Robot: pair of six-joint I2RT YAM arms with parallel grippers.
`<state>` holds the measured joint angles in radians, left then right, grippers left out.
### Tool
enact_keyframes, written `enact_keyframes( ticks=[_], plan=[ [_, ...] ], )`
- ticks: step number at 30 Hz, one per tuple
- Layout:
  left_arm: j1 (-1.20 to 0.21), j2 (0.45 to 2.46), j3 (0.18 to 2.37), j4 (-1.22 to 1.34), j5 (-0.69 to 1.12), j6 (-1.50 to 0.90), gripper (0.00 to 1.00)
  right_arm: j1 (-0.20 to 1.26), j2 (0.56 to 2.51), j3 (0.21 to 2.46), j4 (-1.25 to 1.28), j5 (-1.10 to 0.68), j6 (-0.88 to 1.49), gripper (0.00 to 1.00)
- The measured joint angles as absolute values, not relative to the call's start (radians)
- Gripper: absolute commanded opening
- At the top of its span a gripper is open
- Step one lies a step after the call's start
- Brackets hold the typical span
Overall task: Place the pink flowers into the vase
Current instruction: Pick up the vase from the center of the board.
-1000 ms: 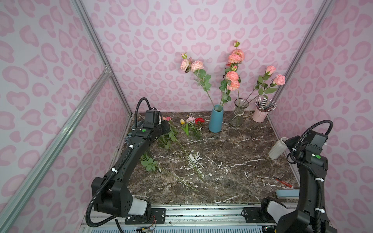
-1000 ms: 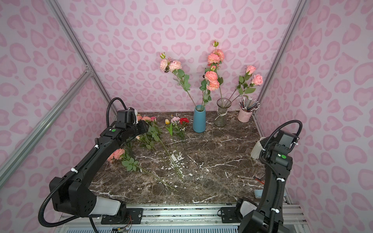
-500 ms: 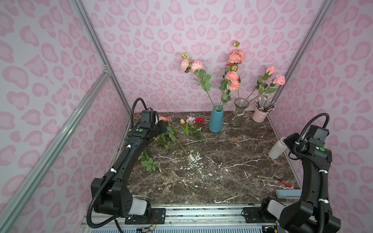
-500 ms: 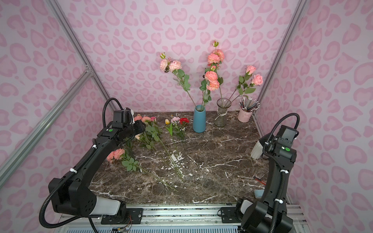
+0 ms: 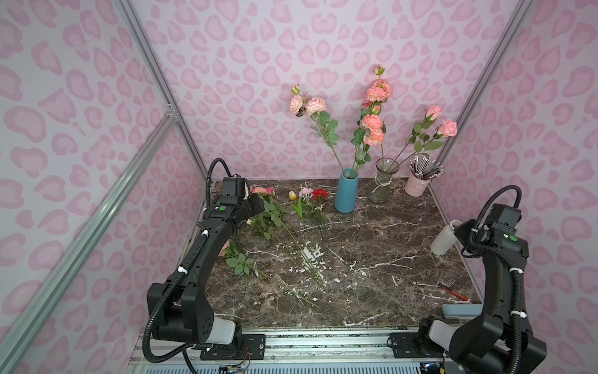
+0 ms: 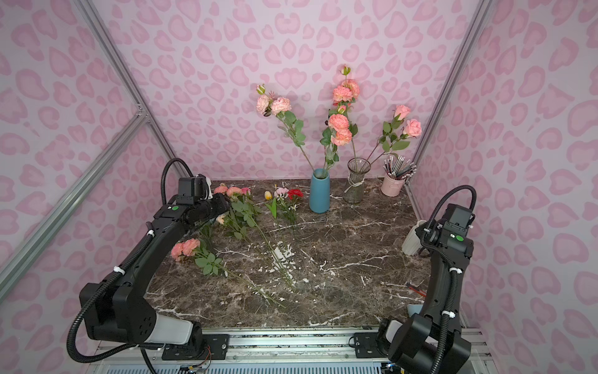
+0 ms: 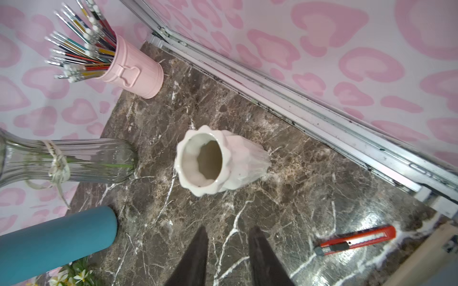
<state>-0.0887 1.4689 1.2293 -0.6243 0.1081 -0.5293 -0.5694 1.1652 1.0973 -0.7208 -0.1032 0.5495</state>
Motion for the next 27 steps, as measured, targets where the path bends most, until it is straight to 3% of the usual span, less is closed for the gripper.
enact_keyframes(
  ticks=[27],
  plan=[
    [-0.065,1.485,1.224,-0.623,0.134,-0.529,0.43,-0.588,1.291,1.157,-0.682,-0.080,0.561,0.33]
  ],
)
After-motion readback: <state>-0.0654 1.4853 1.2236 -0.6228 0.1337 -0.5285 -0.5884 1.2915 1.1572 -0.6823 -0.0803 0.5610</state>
